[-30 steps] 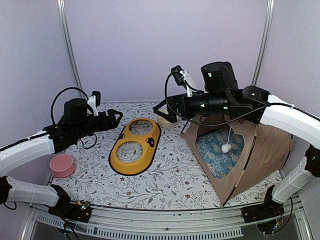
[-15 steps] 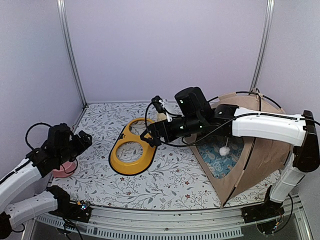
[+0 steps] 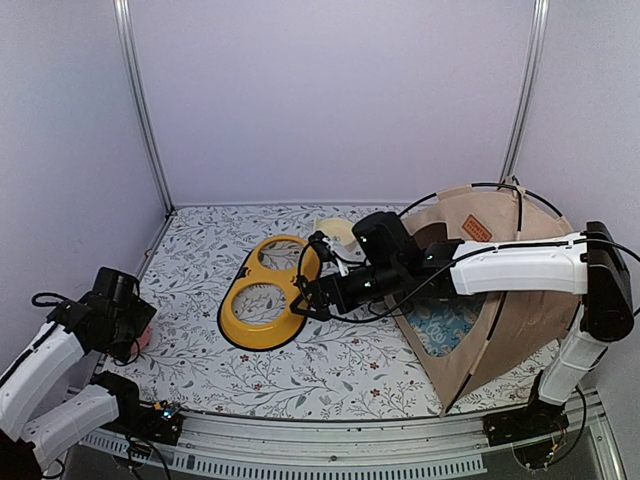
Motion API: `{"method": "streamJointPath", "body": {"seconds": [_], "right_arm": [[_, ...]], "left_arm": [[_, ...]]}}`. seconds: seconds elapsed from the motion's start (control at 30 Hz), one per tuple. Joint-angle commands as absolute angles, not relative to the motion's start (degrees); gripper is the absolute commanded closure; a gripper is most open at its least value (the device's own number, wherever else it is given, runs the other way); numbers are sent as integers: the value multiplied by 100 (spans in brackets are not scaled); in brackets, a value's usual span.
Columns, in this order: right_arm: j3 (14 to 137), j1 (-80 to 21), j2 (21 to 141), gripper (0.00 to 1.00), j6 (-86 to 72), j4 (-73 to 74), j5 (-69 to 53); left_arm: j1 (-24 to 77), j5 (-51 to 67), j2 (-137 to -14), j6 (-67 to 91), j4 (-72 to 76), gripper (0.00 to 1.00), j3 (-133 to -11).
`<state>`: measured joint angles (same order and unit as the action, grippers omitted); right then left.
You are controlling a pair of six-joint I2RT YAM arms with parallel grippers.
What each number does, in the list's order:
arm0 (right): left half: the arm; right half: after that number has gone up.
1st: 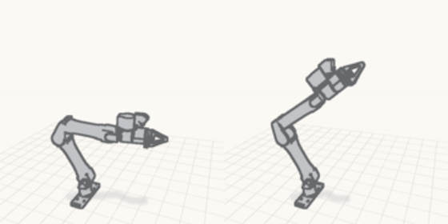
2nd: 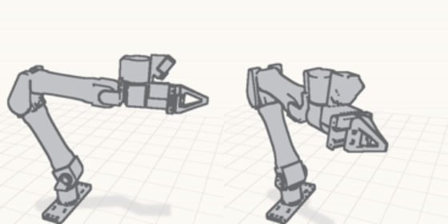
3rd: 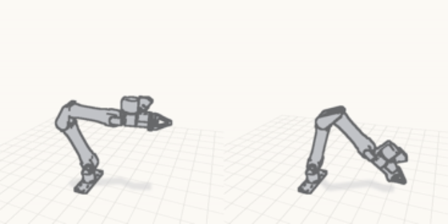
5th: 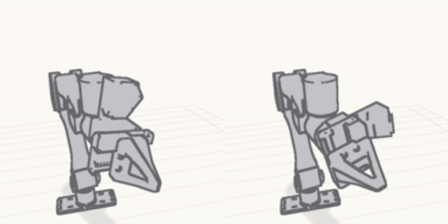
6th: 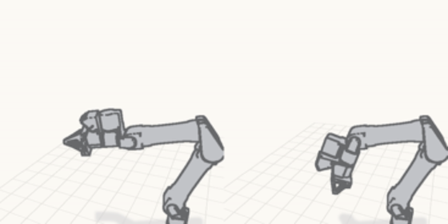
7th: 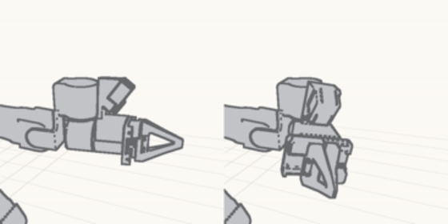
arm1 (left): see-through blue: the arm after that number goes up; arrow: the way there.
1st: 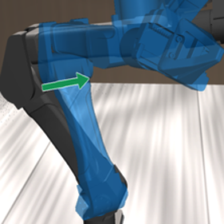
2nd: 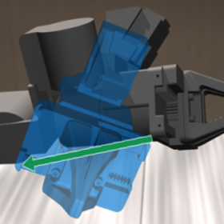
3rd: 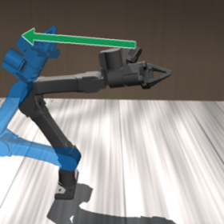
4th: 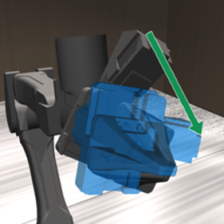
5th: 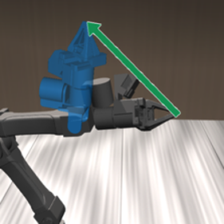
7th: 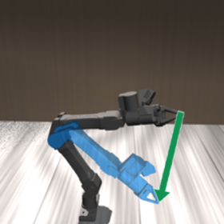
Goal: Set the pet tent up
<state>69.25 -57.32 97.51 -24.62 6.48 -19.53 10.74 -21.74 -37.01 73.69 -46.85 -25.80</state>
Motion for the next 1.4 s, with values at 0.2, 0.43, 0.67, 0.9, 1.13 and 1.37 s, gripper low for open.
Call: {"method": "streamJointPath", "body": {"seconds": [0.2,0.43,0.67,0.9,1.13,1.37], "right_arm": [[6456,-5420,9783,1,-2594,26,-2514],[6235,-5343,9661,1,-2578,-55,-2653],[6085,-5310,9600,1,-2564,-78,-2683],[5991,-5307,9589,1,-2591,-135,-2698],[5938,-5297,9572,1,-2593,-145,-2664],[5930,-5287,9562,1,-2598,-149,-2620]], "left_arm": [[211,-2380,-3850,7855,-5130,1,-2489],[-872,-1930,-3695,7089,-3838,1,-1971],[-1721,-1081,-3591,6567,-1842,4,-1054],[-1817,-669,-4163,6305,-716,28,-760],[-1812,-104,-4699,5703,487,62,-771],[-1787,380,-5127,4962,877,85,-1227]]}}
